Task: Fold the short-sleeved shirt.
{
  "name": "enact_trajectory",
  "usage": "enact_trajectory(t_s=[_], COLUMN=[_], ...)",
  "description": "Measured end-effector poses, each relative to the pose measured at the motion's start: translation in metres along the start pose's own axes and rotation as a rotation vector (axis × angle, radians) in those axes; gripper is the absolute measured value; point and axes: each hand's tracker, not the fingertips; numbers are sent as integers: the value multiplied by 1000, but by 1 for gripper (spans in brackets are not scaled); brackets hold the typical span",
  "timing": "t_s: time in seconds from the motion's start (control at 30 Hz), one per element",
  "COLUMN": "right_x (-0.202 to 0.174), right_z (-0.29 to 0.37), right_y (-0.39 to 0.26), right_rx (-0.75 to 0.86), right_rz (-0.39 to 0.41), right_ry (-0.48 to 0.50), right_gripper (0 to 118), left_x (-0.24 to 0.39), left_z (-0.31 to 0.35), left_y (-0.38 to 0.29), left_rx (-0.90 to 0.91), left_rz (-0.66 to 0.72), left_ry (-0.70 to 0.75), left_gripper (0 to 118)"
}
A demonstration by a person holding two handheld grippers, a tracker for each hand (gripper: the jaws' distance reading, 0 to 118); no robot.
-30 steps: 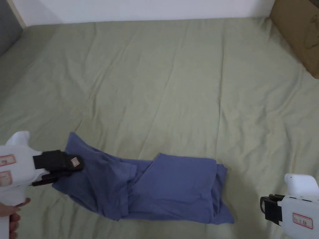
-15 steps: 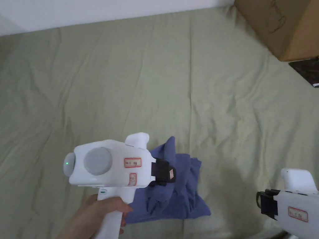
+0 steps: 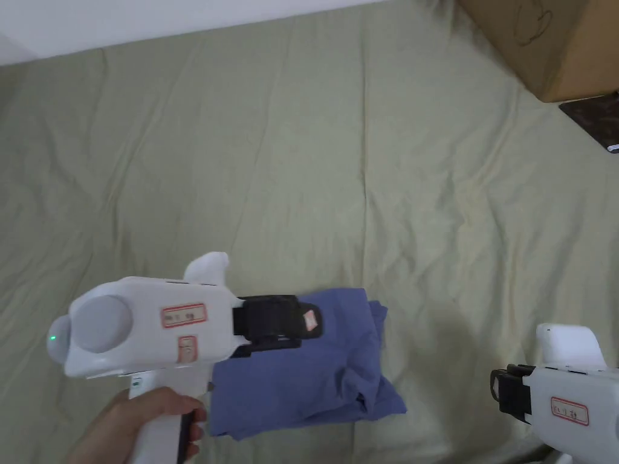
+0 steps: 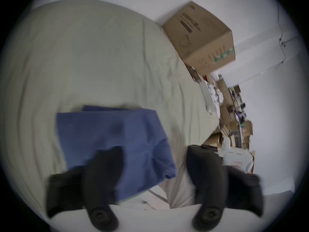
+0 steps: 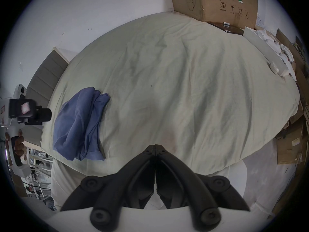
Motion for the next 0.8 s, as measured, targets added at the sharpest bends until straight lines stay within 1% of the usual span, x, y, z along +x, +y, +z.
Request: enact_trajectory(t_s=[0.03,0.07,0.1,0.17,0.23,0.27,0.33,0.37,0.43,0.5,0.53,0.57,0.63,0.7,0.8], right_x=[-2,-7,-11,-13,-17,-17,-16,-14,-12,-7,-6,-5,-2,-1,-2], right_z=[-1,0,0,0,1,1,0,-1,0,0,1,1,1,1,0], right_y=[0,0,0,-1,-1,-1,-1,0,0,0,-1,-1,-1,-2,-1], right_rx=[-2,-3,-3,-5,-7,-8,-12,-12,-12,-9,-9,-8,-9,-11,-13], right_rz=[6,13,17,20,21,21,16,15,10,4,0,-3,-5,-6,-4], right_ry=[2,6,9,17,20,20,16,16,13,9,9,9,4,0,-1], right_gripper=[0,0,0,0,0,0,0,0,0,0,0,0,0,0,0], left_x=[-7,-13,-18,-26,-26,-22,-9,-2,15,23,22,25,33,35,34], left_z=[1,0,-3,-15,-29,-39,-64,-78,-102,-120,-129,-134,-139,-143,-137], left_y=[0,-2,-4,-5,-12,-14,-20,-26,-38,-49,-52,-56,-60,-59,-57], left_rx=[25,18,12,9,-2,-13,-93,-131,-196,-245,-255,-263,-279,-287,-286], left_rz=[2,10,-4,-10,37,24,-13,-62,-110,-93,-101,-101,-135,-173,-139], left_ry=[42,107,113,88,-3,-39,6,35,21,-26,-11,-6,-21,-4,-18], left_gripper=[4,3,3,1,0,0,0,0,0,0,0,0,0,0,0])
